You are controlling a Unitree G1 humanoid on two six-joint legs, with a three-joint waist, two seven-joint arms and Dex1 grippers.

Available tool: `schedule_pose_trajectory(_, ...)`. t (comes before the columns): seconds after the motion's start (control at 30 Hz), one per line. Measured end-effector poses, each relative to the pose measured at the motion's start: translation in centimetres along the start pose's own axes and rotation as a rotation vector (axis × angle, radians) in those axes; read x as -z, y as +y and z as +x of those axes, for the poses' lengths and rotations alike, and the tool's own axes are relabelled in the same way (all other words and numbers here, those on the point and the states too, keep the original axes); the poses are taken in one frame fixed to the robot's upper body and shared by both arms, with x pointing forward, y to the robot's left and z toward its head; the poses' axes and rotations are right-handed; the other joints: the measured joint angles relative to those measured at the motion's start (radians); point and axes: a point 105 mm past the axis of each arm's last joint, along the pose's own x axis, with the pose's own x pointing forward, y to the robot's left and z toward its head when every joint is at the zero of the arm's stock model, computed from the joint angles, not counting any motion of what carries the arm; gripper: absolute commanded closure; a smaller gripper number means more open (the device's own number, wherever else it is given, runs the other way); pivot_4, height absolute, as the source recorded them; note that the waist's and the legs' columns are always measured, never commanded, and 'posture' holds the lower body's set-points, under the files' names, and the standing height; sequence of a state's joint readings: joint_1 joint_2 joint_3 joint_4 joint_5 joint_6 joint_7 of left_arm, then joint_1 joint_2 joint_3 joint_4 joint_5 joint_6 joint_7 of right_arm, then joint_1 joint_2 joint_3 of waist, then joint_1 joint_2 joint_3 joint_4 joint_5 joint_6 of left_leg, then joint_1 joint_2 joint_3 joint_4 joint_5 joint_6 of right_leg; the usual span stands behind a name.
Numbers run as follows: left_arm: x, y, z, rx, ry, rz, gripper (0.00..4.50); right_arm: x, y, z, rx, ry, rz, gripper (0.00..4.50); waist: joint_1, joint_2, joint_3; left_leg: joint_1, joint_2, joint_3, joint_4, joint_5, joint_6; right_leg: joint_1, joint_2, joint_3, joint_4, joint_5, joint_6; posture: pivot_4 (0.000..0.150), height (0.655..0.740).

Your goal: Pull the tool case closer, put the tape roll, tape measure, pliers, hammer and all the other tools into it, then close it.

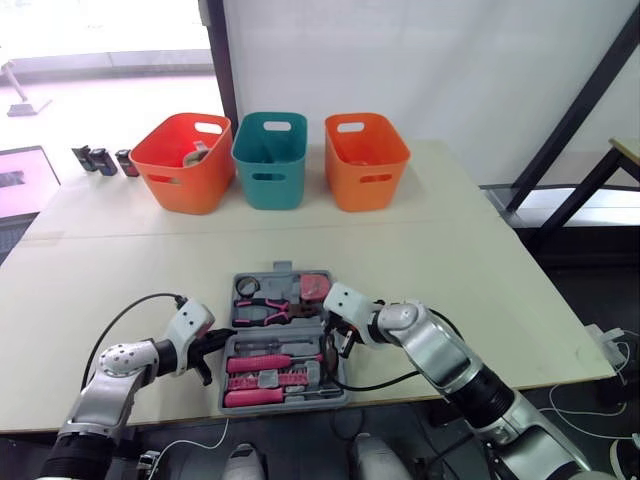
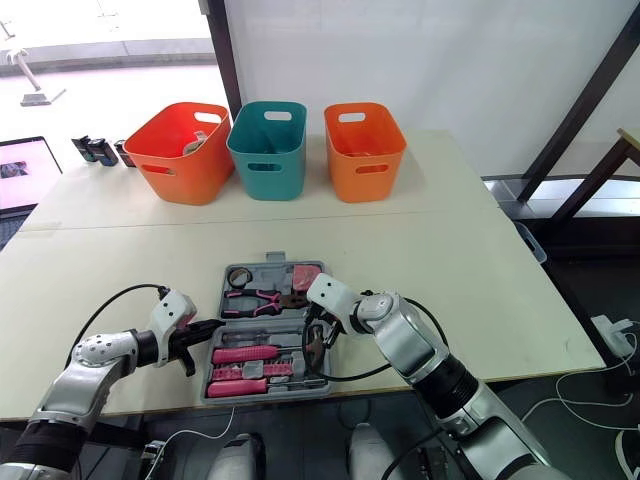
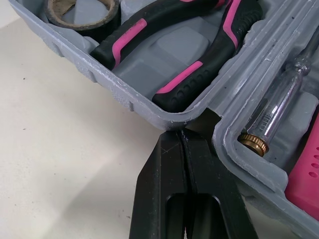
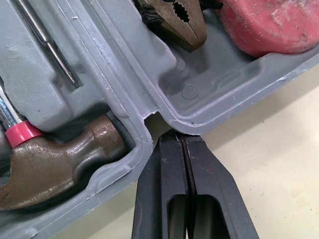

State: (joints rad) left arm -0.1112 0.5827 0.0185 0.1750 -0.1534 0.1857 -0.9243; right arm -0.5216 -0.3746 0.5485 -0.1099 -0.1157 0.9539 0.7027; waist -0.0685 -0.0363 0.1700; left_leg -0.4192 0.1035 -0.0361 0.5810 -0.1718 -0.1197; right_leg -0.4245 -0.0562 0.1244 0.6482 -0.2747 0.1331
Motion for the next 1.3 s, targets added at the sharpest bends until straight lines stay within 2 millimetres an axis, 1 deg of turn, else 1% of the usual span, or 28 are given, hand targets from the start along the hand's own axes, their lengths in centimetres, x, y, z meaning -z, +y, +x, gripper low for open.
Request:
schedule_pose_trajectory(0.27, 0.0, 0.0, 0.1, -0.002, 0.000, 0.003, 4.47, 0.0, -0.1, 0.0, 0.003, -0.002, 0.001, 4.50, 0.000, 0.000, 0.000, 0.000, 0.000, 0.000, 0.000, 0.000, 0.000, 0.000, 0.000, 0.000, 0.000, 0.000, 0.000, 0.150, 0.7400)
schedule_pose_trajectory(0.67, 0.1, 0.2, -0.6, -0.014, 0.014, 0.015, 4.47, -0.1, -0.4, 0.0, 0.003, -0.019, -0.001, 4.50, -0.002, 0.000, 0.000, 0.000, 0.000, 0.000, 0.000, 0.000, 0.000, 0.000, 0.000, 0.000, 0.000, 0.000, 0.000, 0.150, 0.7400)
schedule_pose_trajectory(0.77, 0.0, 0.3, -0.9, -0.016, 0.021, 0.024, 4.47, 0.2, -0.7, -0.1, 0.007, -0.010, 0.011, 4.50, -0.002, 0.000, 0.000, 0.000, 0.000, 0.000, -0.001, 0.000, 0.000, -0.001, 0.000, 0.000, -0.001, 0.000, 0.000, 0.150, 0.7400)
schedule_pose_trajectory(0.83, 0.0, 0.4, -1.6, -0.019, 0.039, 0.035, 4.47, 0.6, -0.9, -0.7, 0.004, 0.001, 0.008, 4.50, 0.000, 0.000, 0.000, -0.004, 0.000, 0.000, -0.001, 0.000, 0.000, -0.004, 0.000, 0.000, -0.001, 0.000, 0.000, 0.150, 0.7400)
schedule_pose_trajectory(0.9, -0.4, 1.4, -3.1, -0.052, 0.048, 0.046, 4.47, 1.4, -1.7, -1.6, 0.019, 0.017, 0.018, 4.50, 0.002, -0.001, 0.001, -0.007, 0.000, 0.000, -0.001, 0.000, 0.000, -0.006, 0.000, 0.000, -0.001, 0.000, 0.000, 0.150, 0.7400)
schedule_pose_trajectory(0.97, -1.6, 2.9, -5.0, -0.102, 0.046, 0.079, 4.47, 2.8, -3.0, -2.7, 0.059, 0.045, 0.047, 4.50, 0.008, -0.001, 0.001, -0.008, 0.000, 0.000, -0.001, 0.000, 0.000, -0.007, 0.000, 0.000, -0.002, 0.000, 0.000, 0.150, 0.7400)
schedule_pose_trajectory(1.03, -3.5, 3.5, -6.4, -0.119, 0.004, 0.109, 4.47, 3.6, -4.0, -3.7, 0.091, 0.048, 0.083, 4.50, 0.011, -0.001, 0.002, -0.008, 0.000, 0.001, -0.001, 0.000, 0.000, -0.007, -0.001, 0.000, -0.003, 0.000, 0.000, 0.150, 0.7400)
schedule_pose_trajectory(1.07, -4.4, 3.4, -6.8, -0.102, -0.026, 0.117, 4.47, 3.7, -4.3, -4.1, 0.099, 0.041, 0.102, 4.50, 0.011, -0.001, 0.002, -0.008, 0.000, 0.001, -0.001, 0.000, 0.000, -0.007, -0.001, 0.000, -0.004, 0.000, 0.000, 0.150, 0.7400)
schedule_pose_trajectory(1.1, -5.1, 2.6, -7.0, -0.053, -0.069, 0.113, 4.47, 3.5, -4.4, -4.4, 0.097, 0.017, 0.128, 4.50, 0.010, -0.001, 0.002, -0.008, 0.000, 0.001, -0.001, 0.000, -0.001, -0.007, -0.001, 0.000, -0.004, 0.000, 0.000, 0.150, 0.7400)
schedule_pose_trajectory(1.17, -6.2, 0.0, -6.9, 0.094, -0.170, 0.081, 4.47, 2.7, -4.3, -5.0, 0.076, -0.060, 0.213, 4.50, 0.004, -0.001, 0.002, -0.008, 0.000, 0.001, -0.002, 0.000, -0.001, -0.006, -0.001, 0.000, -0.004, 0.000, 0.000, 0.150, 0.7400)
schedule_pose_trajectory(1.23, -5.9, -2.0, -6.4, 0.213, -0.218, 0.035, 4.47, 1.5, -3.6, -5.1, 0.030, -0.132, 0.277, 4.50, -0.002, -0.001, 0.002, -0.007, 0.000, 0.001, -0.003, 0.000, 0.000, -0.007, -0.001, 0.000, -0.004, 0.000, 0.000, 0.150, 0.7400)
schedule_pose_trajectory(1.3, -4.9, -3.1, -5.6, 0.273, -0.222, 0.001, 4.47, 0.9, -2.9, -5.0, -0.012, -0.165, 0.320, 4.50, -0.001, -0.001, 0.002, -0.007, 0.000, 0.001, -0.002, 0.000, 0.000, -0.007, 0.000, 0.000, -0.003, 0.000, 0.000, 0.150, 0.7400)
